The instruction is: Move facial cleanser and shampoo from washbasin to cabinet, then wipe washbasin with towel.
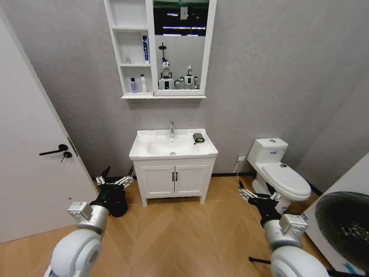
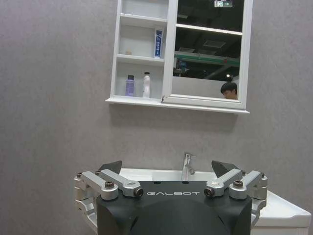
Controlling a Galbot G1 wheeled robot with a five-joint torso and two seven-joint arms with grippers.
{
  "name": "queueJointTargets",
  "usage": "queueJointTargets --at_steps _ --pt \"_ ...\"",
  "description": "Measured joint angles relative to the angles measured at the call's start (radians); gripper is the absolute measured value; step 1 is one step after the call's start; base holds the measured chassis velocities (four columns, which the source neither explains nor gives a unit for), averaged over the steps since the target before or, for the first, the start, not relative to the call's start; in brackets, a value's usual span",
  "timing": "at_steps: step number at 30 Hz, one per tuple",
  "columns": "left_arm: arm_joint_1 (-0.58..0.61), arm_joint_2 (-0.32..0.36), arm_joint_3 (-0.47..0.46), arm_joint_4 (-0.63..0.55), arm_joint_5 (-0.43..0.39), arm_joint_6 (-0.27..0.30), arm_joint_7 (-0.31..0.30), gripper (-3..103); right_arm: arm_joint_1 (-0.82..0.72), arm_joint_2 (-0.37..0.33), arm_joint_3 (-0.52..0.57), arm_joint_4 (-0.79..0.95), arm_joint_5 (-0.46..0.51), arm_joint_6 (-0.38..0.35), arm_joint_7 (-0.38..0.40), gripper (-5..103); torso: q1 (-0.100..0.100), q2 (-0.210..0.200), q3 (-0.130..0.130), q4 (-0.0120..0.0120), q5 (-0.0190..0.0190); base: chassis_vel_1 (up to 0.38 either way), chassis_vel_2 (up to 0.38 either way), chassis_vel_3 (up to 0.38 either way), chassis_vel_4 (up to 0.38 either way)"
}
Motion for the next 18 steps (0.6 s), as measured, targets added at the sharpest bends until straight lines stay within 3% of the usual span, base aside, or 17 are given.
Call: queueJointTargets --at_steps 18 --pt "-0.008 0.005 0.007 0.008 -0.001 0.001 0.0 100 0.009 -0.006 -0.001 -0.004 0.001 -0.004 -0.011 100 0.0 0.0 0.0 -0.0001 0.0002 0.004 -0.012 -0.015 0.009"
